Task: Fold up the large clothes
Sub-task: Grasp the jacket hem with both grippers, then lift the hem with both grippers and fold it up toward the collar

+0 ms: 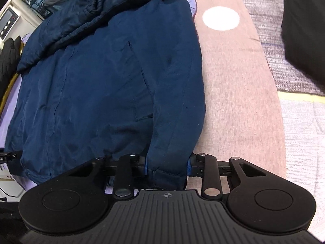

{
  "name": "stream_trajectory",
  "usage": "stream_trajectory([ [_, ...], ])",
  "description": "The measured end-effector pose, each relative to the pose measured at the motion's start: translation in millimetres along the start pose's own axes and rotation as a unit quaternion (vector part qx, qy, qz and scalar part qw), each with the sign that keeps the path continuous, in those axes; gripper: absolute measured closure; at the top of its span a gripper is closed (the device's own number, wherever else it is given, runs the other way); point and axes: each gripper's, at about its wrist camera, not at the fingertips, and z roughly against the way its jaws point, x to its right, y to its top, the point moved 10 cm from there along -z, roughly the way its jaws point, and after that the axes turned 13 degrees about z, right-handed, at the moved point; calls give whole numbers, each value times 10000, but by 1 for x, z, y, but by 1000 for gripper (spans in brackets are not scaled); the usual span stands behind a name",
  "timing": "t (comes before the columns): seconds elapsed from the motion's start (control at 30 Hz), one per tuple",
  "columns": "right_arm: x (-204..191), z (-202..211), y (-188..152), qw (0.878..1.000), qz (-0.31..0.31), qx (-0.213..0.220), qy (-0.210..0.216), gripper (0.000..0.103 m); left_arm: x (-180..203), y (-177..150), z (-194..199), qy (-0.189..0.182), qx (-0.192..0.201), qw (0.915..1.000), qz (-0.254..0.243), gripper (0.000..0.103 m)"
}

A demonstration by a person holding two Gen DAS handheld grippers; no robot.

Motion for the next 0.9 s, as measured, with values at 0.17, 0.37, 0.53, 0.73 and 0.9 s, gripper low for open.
stream_trajectory([
  [0.17, -4, 11, 3, 9999, 109, -78, 99, 73, -2, 6, 14, -141, 16, 9998, -172, 38],
  [0.37, -11, 31, 1, 9989, 315, -254, 247, 75, 2, 2, 35, -203, -173, 9968, -752, 50],
  [0.53, -21, 45, -15, 9980, 365, -423, 293, 77, -4, -17, 51, -183, -463, 9944, -931, 51],
  [0.73, -26, 47, -65, 9946, 84, -877, 540, 77, -25, -35, 44, -91, -725, 9956, -587, 48],
  [0.9, -23, 37, -60, 9948, -130, -825, 583, 76, -23, -27, 36, 15, -829, 9950, -549, 43],
])
